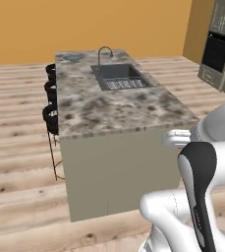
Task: Retrieve the butter from the fridge and place it on a plate on the dining table. Then retrieve the butter knife by the fridge and place it near the plate.
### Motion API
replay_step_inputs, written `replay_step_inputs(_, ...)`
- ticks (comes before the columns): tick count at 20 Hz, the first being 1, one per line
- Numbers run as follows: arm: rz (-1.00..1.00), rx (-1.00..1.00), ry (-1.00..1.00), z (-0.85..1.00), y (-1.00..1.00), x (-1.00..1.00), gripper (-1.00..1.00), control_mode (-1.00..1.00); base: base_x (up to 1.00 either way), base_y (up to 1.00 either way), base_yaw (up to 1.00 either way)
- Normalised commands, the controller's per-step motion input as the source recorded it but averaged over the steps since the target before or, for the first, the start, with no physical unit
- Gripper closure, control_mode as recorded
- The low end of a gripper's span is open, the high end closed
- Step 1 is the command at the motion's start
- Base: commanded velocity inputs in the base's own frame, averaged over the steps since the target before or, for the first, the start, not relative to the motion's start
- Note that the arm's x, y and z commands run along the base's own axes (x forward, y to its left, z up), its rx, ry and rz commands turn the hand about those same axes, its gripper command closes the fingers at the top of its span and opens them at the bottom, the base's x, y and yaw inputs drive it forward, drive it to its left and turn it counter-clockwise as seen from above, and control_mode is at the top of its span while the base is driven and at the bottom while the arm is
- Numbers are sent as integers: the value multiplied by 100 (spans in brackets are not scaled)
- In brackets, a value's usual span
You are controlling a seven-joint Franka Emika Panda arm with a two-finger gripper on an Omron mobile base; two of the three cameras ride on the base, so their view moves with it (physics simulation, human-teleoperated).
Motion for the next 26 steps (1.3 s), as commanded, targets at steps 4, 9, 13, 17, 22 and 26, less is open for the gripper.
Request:
replay_step_inputs(4,0,0,0,0,0,0,100,100,0,100,0)
replay_step_inputs(9,0,0,0,0,0,0,100,100,0,100,0)
replay_step_inputs(13,0,0,0,0,0,0,100,100,0,100,0)
replay_step_inputs(17,0,0,0,0,0,0,100,100,0,100,0)
replay_step_inputs(22,0,0,0,0,0,0,100,100,3,100,0)
replay_step_inputs(26,0,0,0,0,0,0,100,100,46,81,-19)
